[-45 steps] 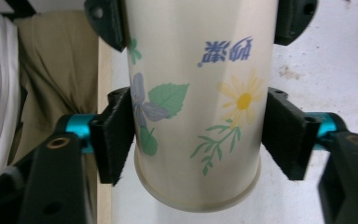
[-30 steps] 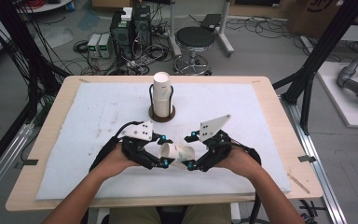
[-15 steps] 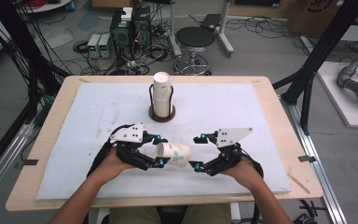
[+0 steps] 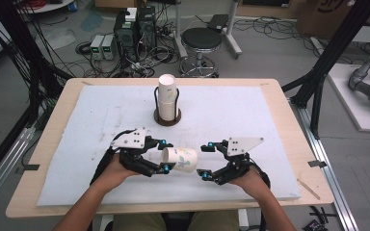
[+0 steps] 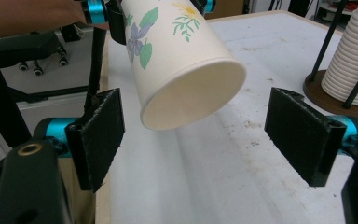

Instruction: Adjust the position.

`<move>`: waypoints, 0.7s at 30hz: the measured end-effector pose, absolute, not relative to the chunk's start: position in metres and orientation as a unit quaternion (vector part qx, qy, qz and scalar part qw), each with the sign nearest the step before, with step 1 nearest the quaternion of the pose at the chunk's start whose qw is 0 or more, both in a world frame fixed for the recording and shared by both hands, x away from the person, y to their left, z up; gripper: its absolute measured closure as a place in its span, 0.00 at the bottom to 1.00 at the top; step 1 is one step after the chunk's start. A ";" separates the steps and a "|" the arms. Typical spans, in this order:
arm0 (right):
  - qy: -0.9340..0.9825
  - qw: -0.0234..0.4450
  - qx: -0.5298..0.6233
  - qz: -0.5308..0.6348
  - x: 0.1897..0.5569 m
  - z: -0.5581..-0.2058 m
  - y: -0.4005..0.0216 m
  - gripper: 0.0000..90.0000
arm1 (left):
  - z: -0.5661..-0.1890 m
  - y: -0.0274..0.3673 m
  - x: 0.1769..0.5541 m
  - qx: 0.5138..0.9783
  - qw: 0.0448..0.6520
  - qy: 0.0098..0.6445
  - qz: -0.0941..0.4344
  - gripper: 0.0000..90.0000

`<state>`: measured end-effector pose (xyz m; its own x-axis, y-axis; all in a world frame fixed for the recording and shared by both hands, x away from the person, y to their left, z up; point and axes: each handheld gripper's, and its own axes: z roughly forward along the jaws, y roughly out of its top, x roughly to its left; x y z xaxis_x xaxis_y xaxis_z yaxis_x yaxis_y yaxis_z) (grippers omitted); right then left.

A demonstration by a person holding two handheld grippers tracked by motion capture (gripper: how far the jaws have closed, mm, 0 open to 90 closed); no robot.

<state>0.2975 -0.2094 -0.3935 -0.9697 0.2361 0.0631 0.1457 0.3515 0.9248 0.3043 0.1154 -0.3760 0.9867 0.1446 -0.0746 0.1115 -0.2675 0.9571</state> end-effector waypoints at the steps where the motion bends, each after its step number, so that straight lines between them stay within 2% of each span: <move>1: 0.821 0.038 0.115 0.558 0.297 -0.394 -0.209 0.22 | -0.376 0.115 0.304 0.797 0.599 0.079 0.014 0.42; 21: 0.818 0.010 0.082 0.569 0.297 -0.395 -0.200 0.23 | -0.370 0.112 0.297 0.786 0.616 0.046 -0.006 0.42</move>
<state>0.2967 -0.1998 -0.3947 -0.9865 0.1446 0.0769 0.1223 0.3384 0.9330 0.2974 0.1121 -0.3702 0.9957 0.0658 -0.0658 0.0797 -0.2366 0.9683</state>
